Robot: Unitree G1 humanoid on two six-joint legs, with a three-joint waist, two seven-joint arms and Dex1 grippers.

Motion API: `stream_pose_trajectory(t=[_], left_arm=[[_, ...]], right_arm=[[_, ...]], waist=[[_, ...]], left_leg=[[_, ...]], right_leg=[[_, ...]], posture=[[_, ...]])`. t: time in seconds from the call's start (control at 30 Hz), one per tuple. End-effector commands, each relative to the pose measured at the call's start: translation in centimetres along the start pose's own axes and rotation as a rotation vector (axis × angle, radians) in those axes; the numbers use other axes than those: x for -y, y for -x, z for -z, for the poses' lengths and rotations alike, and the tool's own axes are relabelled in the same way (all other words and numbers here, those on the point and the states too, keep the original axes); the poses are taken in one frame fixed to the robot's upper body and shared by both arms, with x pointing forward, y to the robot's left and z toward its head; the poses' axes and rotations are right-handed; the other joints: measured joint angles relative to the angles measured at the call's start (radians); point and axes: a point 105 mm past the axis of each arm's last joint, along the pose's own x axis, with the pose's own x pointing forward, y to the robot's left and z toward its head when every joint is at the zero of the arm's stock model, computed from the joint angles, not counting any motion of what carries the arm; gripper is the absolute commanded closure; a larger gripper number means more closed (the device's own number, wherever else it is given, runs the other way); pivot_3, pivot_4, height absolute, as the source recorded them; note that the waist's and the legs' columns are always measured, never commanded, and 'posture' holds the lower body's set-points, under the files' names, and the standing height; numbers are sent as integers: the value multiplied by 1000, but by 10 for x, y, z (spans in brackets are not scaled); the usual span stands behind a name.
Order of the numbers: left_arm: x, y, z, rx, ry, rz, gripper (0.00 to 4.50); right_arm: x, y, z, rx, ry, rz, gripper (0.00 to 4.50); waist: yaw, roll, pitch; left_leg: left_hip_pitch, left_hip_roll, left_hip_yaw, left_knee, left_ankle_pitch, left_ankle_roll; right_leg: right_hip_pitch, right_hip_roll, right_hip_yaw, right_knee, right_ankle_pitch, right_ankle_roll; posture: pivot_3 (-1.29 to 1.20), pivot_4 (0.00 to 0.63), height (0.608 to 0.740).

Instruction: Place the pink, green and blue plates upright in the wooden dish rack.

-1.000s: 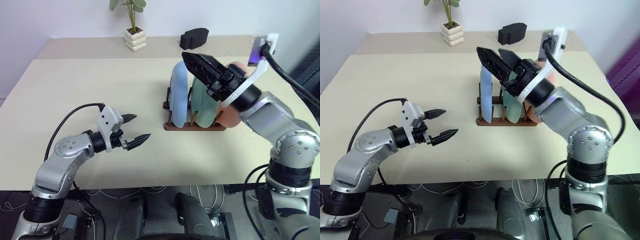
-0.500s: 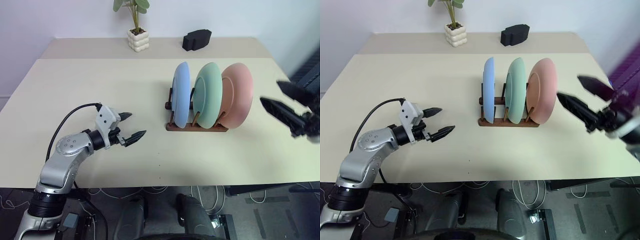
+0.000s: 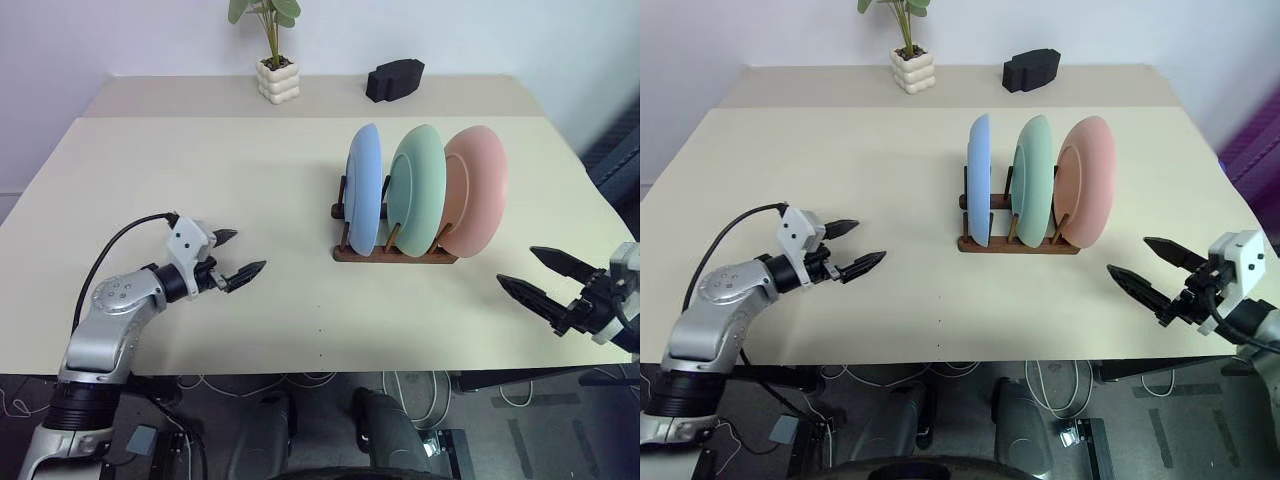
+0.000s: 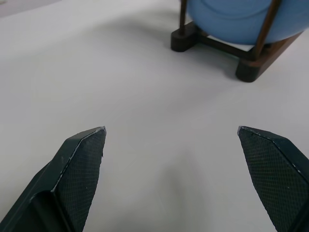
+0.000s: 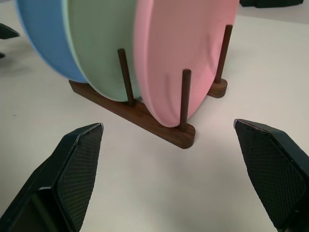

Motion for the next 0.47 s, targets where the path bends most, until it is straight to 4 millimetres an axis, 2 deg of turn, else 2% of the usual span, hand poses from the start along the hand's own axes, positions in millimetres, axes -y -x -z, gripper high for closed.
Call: stream_pose_trajectory(t=[0.03, 0.47], left_arm=[[-1, 10, -6, 11, -22, -10, 0], [11, 7, -4, 17, -2, -13, 0]], right_arm=[[1, -4, 5, 1, 32, 2, 70], [6, -6, 4, -4, 30, -9, 70]], waist=[[-1, 0, 0], [1, 0, 0]], left_leg=[[0, 0, 0, 0, 0, 0], [0, 0, 0, 1, 0, 0]], right_leg=[[0, 0, 0, 0, 0, 0], [0, 0, 0, 0, 1, -1]], posture=[[0, 150, 736], [0, 150, 736]])
